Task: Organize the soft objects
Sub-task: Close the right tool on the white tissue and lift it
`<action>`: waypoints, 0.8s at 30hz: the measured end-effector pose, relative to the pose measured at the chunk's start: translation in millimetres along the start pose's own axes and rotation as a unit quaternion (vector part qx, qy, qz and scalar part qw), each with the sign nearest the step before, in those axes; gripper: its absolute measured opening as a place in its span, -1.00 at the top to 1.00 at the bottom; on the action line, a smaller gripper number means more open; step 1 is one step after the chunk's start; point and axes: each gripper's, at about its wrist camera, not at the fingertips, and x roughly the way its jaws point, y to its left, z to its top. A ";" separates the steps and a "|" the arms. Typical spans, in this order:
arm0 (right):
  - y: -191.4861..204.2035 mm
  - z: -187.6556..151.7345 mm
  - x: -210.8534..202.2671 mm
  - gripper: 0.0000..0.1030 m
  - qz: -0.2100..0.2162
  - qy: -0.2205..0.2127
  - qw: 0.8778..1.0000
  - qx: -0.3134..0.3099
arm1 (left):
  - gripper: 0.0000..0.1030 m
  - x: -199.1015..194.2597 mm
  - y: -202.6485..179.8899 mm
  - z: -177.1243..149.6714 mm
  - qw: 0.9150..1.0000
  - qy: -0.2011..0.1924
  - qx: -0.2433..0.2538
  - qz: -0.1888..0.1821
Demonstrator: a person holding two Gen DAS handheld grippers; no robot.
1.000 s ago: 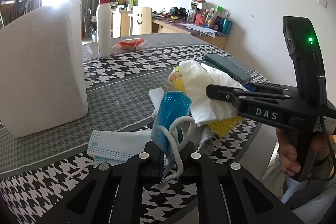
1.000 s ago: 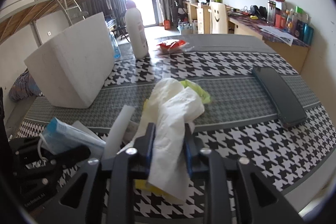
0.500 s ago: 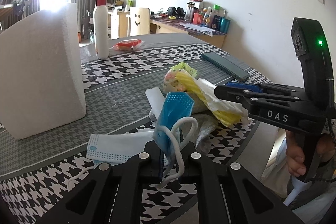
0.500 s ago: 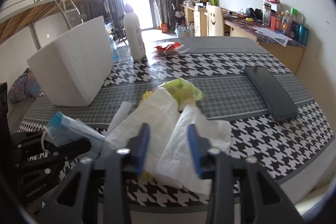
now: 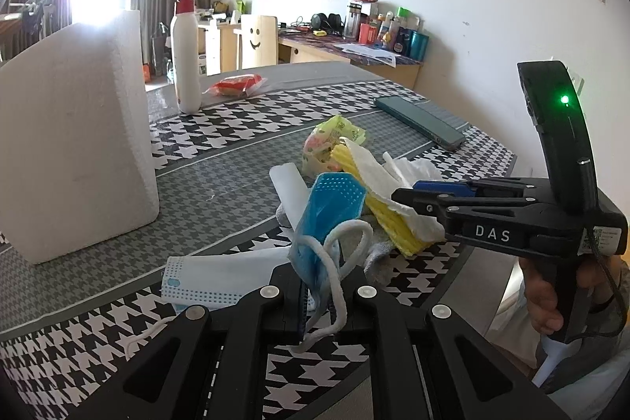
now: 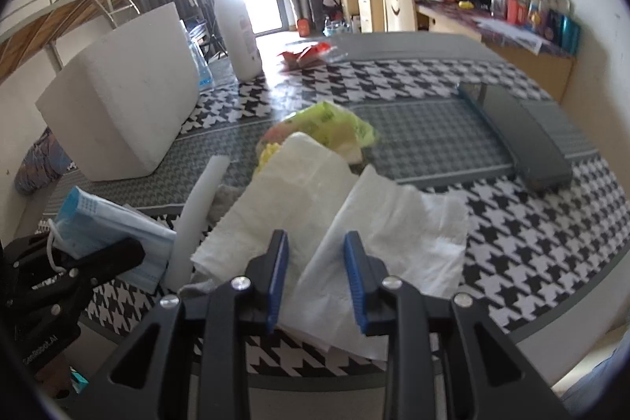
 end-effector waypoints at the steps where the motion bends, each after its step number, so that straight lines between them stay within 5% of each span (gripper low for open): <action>1: -1.3 -0.3 0.5 0.35 0.004 0.002 1.000 0.004 | 0.82 0.1 0.2 0.8 1.000 0.000 0.001 0.000; 9: -10.1 -2.2 -2.8 0.89 0.025 0.004 0.999 0.028 | 0.82 -5.2 4.2 2.2 1.000 -0.006 -0.004 0.001; 24: 9.7 19.4 -59.0 0.93 0.042 -0.082 0.996 0.010 | 0.84 -62.2 7.7 15.4 0.997 -0.074 -0.004 0.029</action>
